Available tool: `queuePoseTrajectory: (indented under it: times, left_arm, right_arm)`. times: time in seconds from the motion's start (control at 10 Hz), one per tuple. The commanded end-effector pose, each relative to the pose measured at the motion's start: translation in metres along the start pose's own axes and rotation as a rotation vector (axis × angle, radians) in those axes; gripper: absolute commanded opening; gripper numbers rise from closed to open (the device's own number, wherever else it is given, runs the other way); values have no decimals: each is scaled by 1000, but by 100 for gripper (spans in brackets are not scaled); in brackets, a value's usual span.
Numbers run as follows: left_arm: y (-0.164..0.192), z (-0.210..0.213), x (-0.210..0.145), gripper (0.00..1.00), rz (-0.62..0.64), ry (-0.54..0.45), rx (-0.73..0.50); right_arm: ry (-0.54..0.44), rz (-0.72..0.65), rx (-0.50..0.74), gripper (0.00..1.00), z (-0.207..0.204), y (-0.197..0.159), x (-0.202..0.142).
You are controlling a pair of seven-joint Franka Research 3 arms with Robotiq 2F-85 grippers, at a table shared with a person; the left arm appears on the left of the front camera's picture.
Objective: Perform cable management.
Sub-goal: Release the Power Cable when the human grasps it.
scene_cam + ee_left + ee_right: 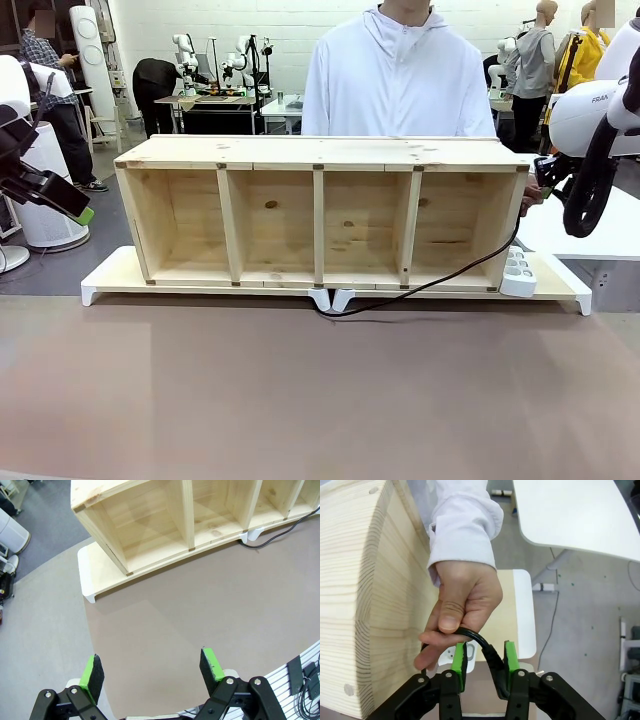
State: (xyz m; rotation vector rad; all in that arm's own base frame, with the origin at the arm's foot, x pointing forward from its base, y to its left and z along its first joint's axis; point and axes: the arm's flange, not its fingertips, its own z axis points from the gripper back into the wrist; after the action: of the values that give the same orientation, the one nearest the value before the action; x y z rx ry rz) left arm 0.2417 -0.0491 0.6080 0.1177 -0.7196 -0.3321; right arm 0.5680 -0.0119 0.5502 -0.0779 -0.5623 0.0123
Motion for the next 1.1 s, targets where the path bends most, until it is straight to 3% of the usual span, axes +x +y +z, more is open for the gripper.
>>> queuePoseTrajectory:
  times: [0.0,0.1,0.2,1.0]
  left_arm:
    - [0,-1,2,100,0,-6,9]
    - [0,-1,2,100,0,-6,9]
    - [0,-1,2,100,0,-6,9]
    - [0,-1,2,100,0,-6,9]
  right_arm:
    - [-5,11,-3,72,-1,1,0]
    - [-7,17,-1,56,-2,1,-1]
    - [-39,24,1,91,-3,0,-2]
    - [-8,3,1,91,1,0,1]
